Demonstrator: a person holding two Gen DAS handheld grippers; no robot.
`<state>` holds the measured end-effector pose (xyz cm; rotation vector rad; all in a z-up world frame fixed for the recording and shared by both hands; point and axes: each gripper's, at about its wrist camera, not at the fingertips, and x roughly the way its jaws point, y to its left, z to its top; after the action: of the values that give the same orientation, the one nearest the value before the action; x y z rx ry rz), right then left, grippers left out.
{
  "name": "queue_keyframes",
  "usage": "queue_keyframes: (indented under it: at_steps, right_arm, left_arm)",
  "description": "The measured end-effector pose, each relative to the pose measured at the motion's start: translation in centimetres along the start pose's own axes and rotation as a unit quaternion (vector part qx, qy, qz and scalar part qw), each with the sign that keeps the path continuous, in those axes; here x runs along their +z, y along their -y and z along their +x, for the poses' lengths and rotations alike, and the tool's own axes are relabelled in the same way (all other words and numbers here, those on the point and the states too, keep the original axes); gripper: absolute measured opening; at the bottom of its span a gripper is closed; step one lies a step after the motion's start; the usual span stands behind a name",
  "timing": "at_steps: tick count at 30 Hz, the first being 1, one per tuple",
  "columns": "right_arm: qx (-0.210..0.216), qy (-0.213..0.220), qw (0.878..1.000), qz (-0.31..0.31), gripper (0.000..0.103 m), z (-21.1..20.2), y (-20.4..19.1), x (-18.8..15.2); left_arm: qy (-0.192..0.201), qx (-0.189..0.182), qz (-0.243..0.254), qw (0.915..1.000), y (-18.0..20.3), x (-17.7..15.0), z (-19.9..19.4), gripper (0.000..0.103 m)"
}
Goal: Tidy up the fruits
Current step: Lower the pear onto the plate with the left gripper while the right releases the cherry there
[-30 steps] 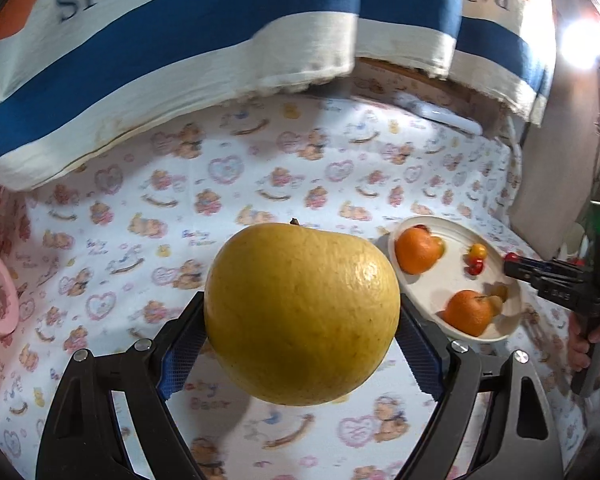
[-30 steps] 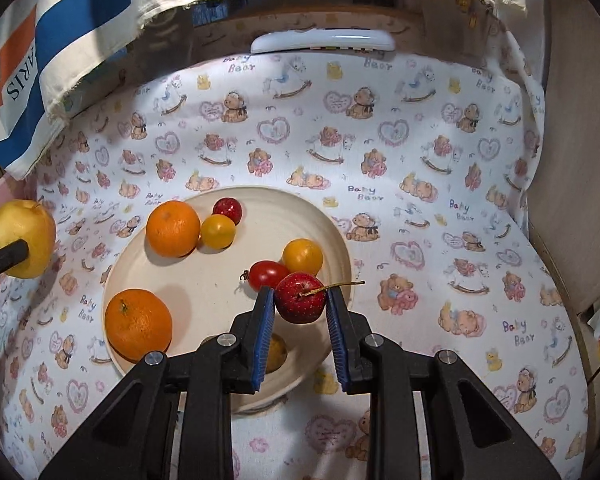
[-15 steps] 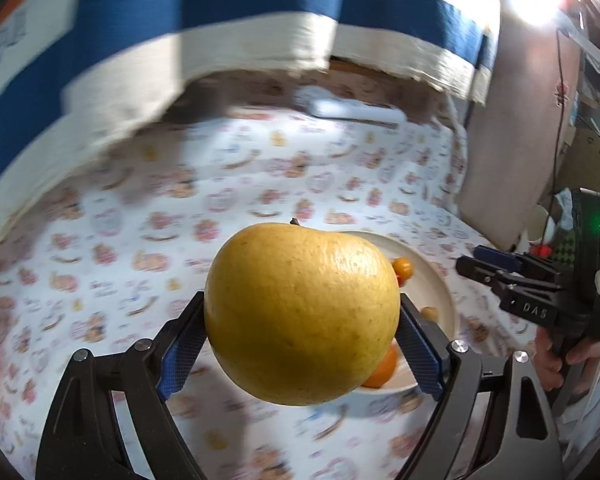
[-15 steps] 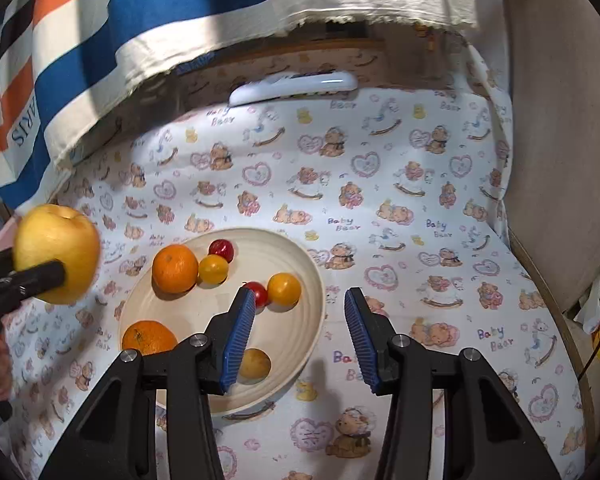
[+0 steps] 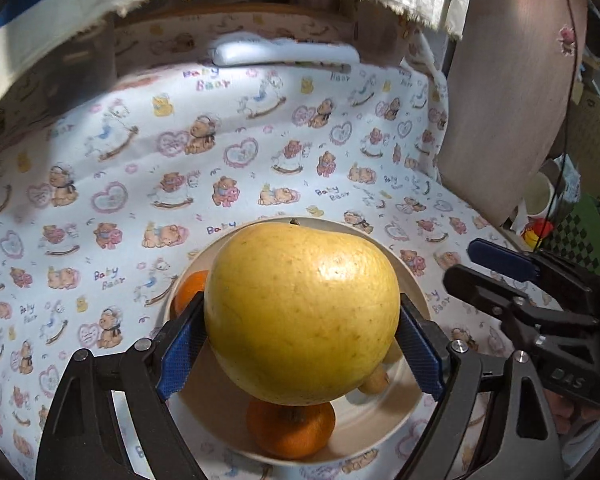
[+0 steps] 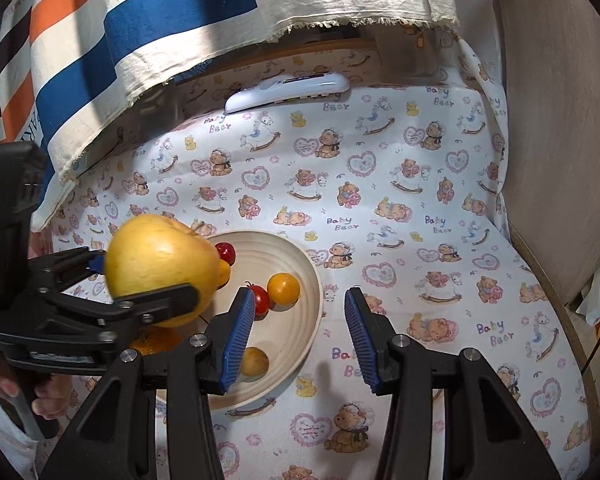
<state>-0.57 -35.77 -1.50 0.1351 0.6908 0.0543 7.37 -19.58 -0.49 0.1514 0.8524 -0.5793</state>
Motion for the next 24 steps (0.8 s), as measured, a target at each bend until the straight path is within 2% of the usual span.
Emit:
queue_keyframes:
  at_steps: [11, 20, 22, 24]
  right_arm:
    - [-0.010, -0.009, 1.000, -0.004, 0.049, 0.4, -0.1, -0.3]
    - [-0.008, -0.003, 1.000, -0.001, 0.050, 0.5, 0.1, -0.3]
    - [-0.007, 0.006, 1.000, -0.001, 0.052, 0.3, 0.1, -0.3]
    - [-0.009, 0.016, 1.000, -0.002, 0.059, 0.0, -0.1, -0.3]
  left_arm:
    - [-0.029, 0.015, 0.031, 0.9990, 1.0, -0.5, 1.9, 0.087]
    - [-0.027, 0.024, 0.037, 0.9987, 1.3, -1.3, 2.1, 0.088]
    - [-0.020, 0.023, 0.037, 0.9989, 1.3, -1.4, 2.2, 0.088]
    - [-0.015, 0.021, 0.032, 0.9992, 1.1, -1.5, 2.1, 0.088]
